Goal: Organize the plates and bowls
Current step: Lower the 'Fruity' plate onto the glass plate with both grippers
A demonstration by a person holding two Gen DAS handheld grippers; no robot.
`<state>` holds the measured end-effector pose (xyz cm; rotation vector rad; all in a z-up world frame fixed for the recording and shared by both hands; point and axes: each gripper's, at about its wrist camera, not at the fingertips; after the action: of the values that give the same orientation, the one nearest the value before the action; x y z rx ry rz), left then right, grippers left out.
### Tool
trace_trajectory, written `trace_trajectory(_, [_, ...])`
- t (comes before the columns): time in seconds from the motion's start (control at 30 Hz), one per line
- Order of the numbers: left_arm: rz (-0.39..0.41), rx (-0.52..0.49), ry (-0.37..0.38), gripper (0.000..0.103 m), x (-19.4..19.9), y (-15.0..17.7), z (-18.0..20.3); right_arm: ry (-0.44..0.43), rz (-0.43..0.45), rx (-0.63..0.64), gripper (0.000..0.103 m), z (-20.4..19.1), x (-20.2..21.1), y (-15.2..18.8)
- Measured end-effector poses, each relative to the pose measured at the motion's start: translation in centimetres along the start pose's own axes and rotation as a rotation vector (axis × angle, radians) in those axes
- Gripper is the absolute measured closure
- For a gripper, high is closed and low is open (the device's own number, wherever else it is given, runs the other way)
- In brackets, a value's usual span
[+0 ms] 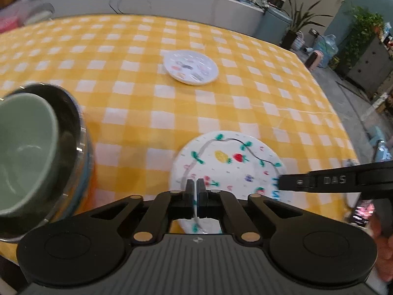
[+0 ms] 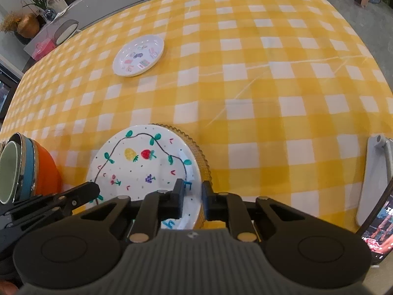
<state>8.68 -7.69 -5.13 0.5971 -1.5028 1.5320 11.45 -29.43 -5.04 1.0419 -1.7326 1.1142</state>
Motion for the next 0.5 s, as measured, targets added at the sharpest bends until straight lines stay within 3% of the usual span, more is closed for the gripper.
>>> trace_trajectory(0.23, [0.017,-0.046,-0.065,0.09,0.5,0.4,0.2,0.012,0.025,0.017,0.092,-0.1,0.0,0.1])
trace_trajectory(0.5, [-0.025,0.03,-0.011,0.093,0.3,0.9,-1.0,0.012,0.076,-0.064,0.079,1.3,0.9,-0.1])
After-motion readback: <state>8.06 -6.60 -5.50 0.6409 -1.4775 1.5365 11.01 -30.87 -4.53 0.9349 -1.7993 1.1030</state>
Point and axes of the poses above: each gripper's, at about its wrist camera, not at the fingertips, and x roughly against the way its jaws point, z to its right, y to its underside, and after that the axes turned 8 degrees about -x, right-handed
